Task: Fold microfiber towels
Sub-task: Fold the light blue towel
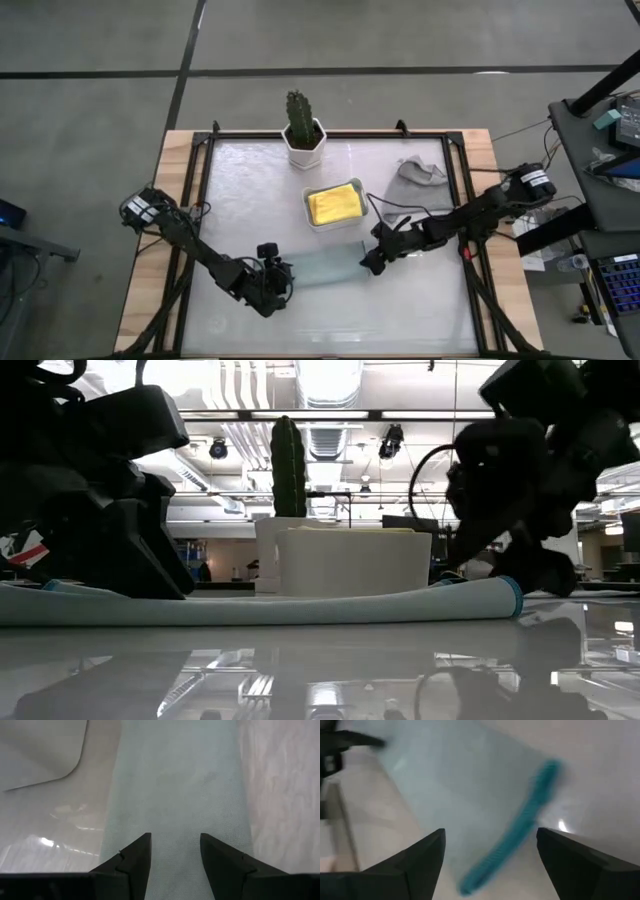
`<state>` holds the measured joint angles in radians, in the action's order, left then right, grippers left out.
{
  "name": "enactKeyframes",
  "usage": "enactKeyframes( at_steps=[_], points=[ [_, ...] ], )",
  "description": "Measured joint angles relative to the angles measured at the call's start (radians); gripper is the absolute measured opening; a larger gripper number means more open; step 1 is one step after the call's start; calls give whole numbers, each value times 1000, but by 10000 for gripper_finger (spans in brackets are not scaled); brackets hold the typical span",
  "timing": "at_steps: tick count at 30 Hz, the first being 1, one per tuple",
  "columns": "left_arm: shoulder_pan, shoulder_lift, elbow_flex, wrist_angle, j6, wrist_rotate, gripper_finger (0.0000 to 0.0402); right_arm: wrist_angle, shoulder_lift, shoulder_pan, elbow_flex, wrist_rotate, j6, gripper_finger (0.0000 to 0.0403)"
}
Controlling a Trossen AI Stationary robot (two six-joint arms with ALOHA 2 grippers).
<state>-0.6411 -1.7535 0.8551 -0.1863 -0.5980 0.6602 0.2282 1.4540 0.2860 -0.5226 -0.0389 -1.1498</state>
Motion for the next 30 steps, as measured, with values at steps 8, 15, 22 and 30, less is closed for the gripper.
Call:
enactKeyframes(
  at_steps=[8, 15, 22, 30],
  points=[
    [0, 0, 0, 2, 0, 1, 154, 289, 165, 0, -13, 41, 16, 301],
    [0, 1, 0, 5, 2, 2, 154, 407, 198, -5, -14, 9, 27, 278],
    [0, 1, 0, 7, 2, 8, 154, 458, 205, -7, -14, -8, 43, 234],
    [0, 1, 0, 11, 3, 24, 154, 466, 227, -10, -16, -38, 34, 135]
  ],
)
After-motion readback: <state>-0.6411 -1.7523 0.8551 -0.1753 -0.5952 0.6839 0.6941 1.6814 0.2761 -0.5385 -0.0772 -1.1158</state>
